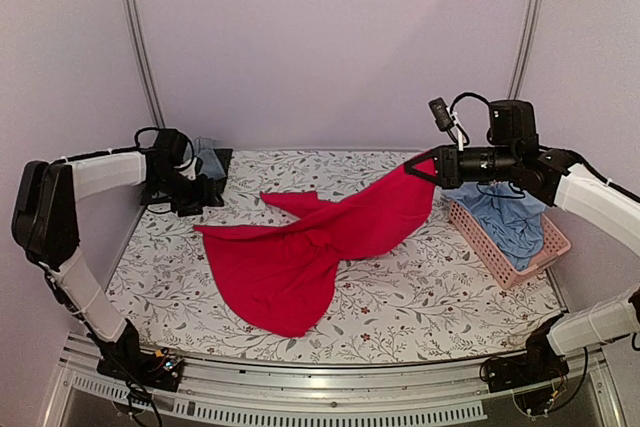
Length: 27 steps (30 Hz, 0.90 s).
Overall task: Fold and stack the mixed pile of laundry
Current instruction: Pick up the crumpled T-shirt from the center of the board.
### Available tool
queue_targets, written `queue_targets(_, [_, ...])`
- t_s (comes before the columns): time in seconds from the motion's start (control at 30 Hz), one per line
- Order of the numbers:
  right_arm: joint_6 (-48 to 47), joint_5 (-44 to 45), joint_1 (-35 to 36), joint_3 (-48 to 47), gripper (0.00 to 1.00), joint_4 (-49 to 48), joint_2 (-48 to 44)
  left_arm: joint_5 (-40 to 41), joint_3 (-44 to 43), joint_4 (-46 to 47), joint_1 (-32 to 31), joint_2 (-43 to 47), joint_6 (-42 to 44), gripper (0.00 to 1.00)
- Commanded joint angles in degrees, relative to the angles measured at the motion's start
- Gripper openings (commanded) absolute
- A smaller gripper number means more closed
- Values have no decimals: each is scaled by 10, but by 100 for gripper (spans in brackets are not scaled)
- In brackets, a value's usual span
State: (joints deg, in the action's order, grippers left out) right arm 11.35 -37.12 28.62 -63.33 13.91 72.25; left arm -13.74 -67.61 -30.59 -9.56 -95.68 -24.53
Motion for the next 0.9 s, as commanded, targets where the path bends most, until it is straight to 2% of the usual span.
queue_targets(0.0, [32, 18, -16, 17, 0, -5, -40, 37, 48, -23, 6, 6, -3, 66])
queue_targets(0.1, [34, 19, -18, 17, 0, -5, -37, 34, 76, -7, 7, 21, 1, 69])
queue_targets(0.23, [35, 24, -18, 7, 0, -4, -24, 35, 121, 0, 11, 94, -39, 70])
queue_targets(0.37, [33, 33, -19, -2, 0, -5, -14, -14, 177, -17, 15, 142, -161, 61])
queue_targets(0.47, [34, 26, -20, -10, 0, -8, 0, -53, 253, 24, 11, 195, -237, 57])
queue_targets(0.57, [33, 23, -19, -16, 0, -10, 12, -33, 328, 62, 11, 251, -277, 53])
queue_targets(0.7, [31, 19, -20, -24, 0, -10, 22, -33, 350, 71, 12, 234, -266, 49])
queue_targets(0.87, [28, 14, -24, -29, 0, -8, 31, -24, 337, 96, 13, 187, -244, 49])
